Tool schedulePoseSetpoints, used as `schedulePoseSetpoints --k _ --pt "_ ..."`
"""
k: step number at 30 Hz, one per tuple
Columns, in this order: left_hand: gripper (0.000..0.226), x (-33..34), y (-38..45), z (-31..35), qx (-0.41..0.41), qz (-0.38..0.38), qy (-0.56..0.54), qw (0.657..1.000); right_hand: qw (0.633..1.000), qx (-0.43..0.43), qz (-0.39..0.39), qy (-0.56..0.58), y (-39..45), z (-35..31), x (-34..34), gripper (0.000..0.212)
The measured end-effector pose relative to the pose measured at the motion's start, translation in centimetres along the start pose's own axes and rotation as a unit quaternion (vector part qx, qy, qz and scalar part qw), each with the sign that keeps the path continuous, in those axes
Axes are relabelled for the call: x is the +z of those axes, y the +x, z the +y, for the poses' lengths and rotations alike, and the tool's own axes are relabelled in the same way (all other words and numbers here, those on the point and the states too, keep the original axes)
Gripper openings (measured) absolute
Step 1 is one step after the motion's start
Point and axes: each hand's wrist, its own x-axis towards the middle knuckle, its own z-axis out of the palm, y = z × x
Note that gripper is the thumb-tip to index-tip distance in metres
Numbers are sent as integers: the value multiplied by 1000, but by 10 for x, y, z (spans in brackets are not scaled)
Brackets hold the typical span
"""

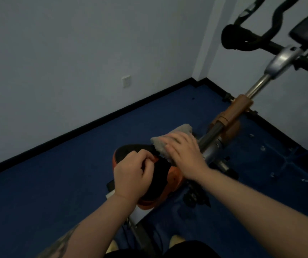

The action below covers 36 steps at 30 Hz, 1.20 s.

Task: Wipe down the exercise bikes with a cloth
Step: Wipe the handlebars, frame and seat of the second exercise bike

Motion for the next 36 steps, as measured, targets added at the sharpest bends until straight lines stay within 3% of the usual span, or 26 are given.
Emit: schedulePoseSetpoints --k 2,5,8,11,15,19,21,23,26,29,31,33,36 --pt "28 0 0 2 0 12 11 1000 996 5 -90 26 21 19 -17 36" --pt "28 2 -3 4 -22 35 19 999 975 114 -188 9 47 25 -26 34" --pt "26 4 -7 6 -43 84 51 994 973 115 -129 -152 27 -24 -4 32" --pt "21 7 -8 2 -96 140 59 984 996 15 -50 -75 0 -57 8 42" --pt "13 13 -15 2 -253 183 106 944 987 -96 -116 -56 23 -11 -14 38" --pt "23 20 -27 6 -398 199 32 895 990 61 -51 -113 22 -26 -1 35" --pt "28 20 -31 8 -436 195 -45 877 995 46 -30 -81 3 -56 14 41" --pt "30 19 -32 8 -442 186 -54 876 997 -41 -49 -39 -11 -61 15 51" --pt "27 17 -31 4 -432 184 -36 882 980 -136 -145 -21 8 -33 -4 50" --pt "25 18 -29 2 -438 180 -44 880 975 -64 -213 -25 46 -29 -6 41" --pt "30 18 -30 1 -433 166 -53 884 989 -4 -142 -32 45 -46 1 39" --pt "37 17 -32 -1 -416 141 -73 895 999 -8 -48 -3 15 -60 8 37" --pt "46 10 -45 -8 -362 84 -93 924 996 -63 -37 56 -35 -73 5 43"
